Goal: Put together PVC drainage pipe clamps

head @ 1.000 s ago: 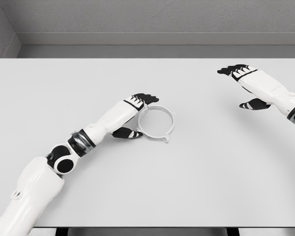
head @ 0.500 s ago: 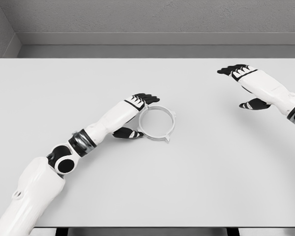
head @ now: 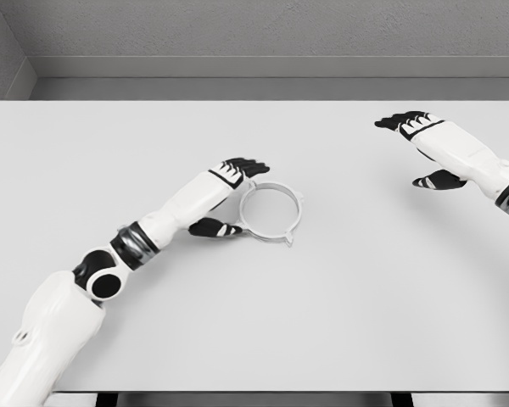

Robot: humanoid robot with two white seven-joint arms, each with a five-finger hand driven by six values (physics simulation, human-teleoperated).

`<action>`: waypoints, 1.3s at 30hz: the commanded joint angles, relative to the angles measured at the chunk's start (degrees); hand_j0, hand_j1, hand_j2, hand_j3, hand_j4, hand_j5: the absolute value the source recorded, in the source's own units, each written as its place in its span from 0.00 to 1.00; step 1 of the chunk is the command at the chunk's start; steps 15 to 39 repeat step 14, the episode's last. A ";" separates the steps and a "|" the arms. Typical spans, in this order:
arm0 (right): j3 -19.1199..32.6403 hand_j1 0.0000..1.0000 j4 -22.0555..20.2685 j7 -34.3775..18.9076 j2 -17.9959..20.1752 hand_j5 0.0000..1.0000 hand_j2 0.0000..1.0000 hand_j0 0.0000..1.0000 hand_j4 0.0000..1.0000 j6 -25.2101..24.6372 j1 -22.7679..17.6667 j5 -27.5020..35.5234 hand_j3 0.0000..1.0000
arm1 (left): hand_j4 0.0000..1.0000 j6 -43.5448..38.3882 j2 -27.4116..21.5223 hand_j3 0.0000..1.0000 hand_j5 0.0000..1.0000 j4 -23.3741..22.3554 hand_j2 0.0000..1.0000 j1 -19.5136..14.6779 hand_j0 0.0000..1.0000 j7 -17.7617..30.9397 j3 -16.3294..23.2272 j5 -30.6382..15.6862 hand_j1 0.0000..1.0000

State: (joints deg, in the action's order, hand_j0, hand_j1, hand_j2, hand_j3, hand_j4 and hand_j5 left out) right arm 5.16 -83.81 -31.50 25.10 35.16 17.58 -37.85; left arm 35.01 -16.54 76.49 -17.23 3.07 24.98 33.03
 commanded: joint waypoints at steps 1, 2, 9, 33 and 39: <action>0.02 1.00 0.05 0.03 0.03 1.00 1.00 1.00 1.00 -0.16 0.00 0.41 1.00 | 1.00 -0.01 -5.07 1.00 1.00 3.31 1.00 0.09 1.00 -0.08 -0.11 -3.23 1.00; 0.02 1.00 -0.04 0.03 0.03 1.00 1.00 1.00 1.00 -0.16 0.00 0.41 1.00 | 1.00 -0.01 -8.33 1.00 1.00 4.45 1.00 0.26 1.00 -0.08 -0.11 -6.05 1.00; 0.02 1.00 -0.04 0.03 0.03 1.00 1.00 1.00 1.00 -0.16 0.00 0.41 1.00 | 1.00 -0.01 -24.06 1.00 1.00 2.62 1.00 1.49 1.00 -0.08 -11.09 -9.74 1.00; 0.02 1.00 0.05 0.03 0.12 1.00 1.00 1.00 1.00 -0.16 -0.09 0.41 1.00 | 1.00 -0.01 -25.74 1.00 1.00 -2.31 1.00 4.13 1.00 -0.43 -15.40 -9.83 1.00; 0.02 1.00 0.05 0.03 0.12 1.00 1.00 1.00 1.00 -0.16 -0.09 0.41 1.00 | 1.00 -0.01 -25.74 1.00 1.00 -2.31 1.00 4.13 1.00 -0.43 -15.40 -9.83 1.00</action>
